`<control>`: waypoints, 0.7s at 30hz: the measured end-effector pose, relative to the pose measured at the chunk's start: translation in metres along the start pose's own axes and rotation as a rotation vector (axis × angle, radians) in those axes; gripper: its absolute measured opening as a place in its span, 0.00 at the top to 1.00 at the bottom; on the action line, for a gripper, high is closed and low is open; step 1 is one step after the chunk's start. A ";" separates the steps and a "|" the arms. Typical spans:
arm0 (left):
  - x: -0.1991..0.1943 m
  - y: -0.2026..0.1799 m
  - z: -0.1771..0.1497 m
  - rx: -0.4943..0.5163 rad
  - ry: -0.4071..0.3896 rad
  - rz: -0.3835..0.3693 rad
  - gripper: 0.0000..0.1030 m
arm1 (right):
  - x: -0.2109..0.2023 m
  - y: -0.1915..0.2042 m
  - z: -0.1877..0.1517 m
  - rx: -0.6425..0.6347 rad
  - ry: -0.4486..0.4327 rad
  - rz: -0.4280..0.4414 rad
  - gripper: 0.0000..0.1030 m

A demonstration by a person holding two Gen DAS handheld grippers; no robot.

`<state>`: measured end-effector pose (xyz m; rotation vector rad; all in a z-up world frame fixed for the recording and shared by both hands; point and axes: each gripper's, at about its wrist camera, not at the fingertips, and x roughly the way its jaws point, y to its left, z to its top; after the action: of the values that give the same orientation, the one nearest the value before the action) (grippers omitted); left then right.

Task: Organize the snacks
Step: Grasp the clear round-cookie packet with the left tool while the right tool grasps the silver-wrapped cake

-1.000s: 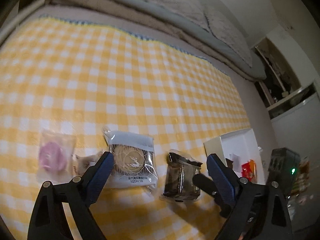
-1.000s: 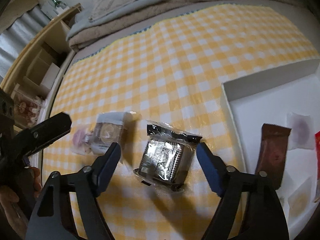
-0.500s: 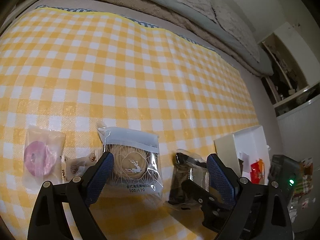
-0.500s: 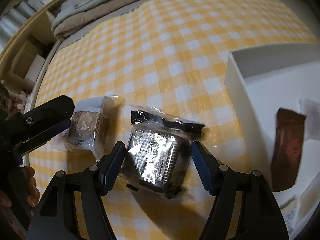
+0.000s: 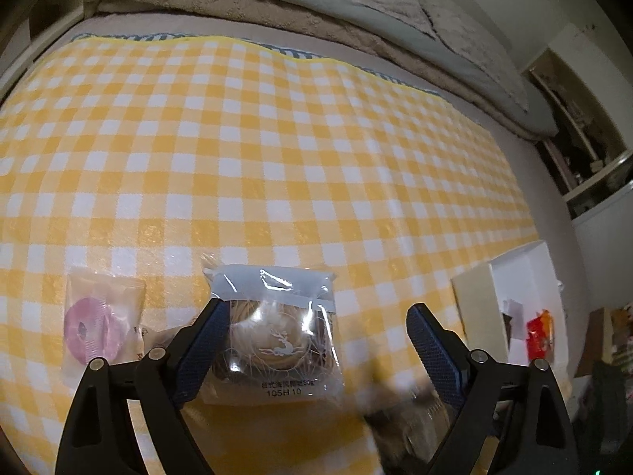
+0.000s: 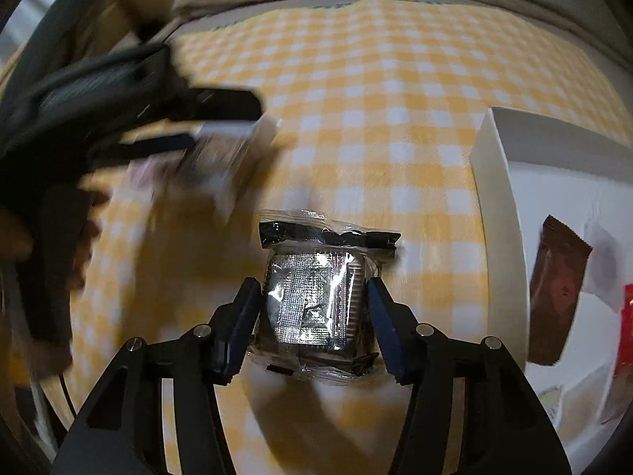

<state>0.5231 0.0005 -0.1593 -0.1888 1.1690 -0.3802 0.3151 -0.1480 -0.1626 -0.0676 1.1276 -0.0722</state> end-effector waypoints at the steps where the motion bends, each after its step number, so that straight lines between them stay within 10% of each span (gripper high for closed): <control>1: -0.001 -0.001 0.000 0.006 -0.007 0.020 0.13 | -0.002 0.003 -0.005 -0.028 0.011 -0.004 0.46; 12: 0.021 -0.027 -0.008 0.057 0.048 0.131 0.14 | -0.023 0.038 -0.053 -0.274 0.118 -0.013 0.46; 21: 0.037 -0.032 -0.015 0.072 0.096 0.200 0.38 | -0.022 0.036 -0.073 -0.218 0.193 0.031 0.38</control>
<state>0.5152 -0.0423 -0.1863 0.0098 1.2538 -0.2570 0.2406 -0.1115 -0.1777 -0.2418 1.3263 0.0735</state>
